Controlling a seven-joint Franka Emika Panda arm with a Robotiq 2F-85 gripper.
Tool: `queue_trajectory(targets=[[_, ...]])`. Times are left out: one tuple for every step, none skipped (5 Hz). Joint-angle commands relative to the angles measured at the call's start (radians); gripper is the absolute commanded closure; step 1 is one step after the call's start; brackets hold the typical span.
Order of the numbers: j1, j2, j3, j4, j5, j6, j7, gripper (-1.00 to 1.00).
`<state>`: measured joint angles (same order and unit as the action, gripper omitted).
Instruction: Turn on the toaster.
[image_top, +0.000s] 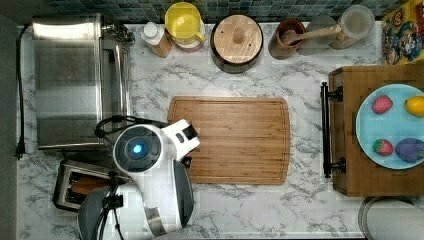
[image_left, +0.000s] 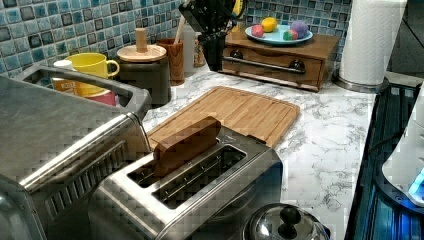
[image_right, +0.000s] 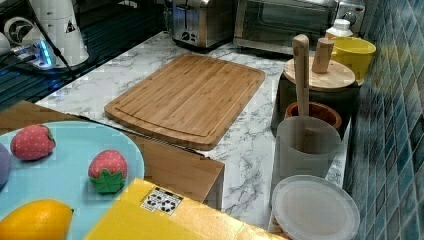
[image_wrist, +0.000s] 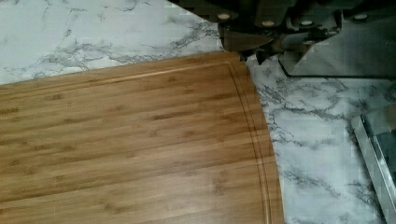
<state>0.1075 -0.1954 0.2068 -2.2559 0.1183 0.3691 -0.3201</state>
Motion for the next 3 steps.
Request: queue_trajectory(targets=[[0.027,-0.126,0.02,-0.137,0.076,-0.046,-0.032,1.0],[0.062,-0.145,0.042,-0.183,0.095,-0.049,-0.051,1.0],[0.092,-0.14,0.065,-0.2,0.116,-0.074,-0.081,1.0]])
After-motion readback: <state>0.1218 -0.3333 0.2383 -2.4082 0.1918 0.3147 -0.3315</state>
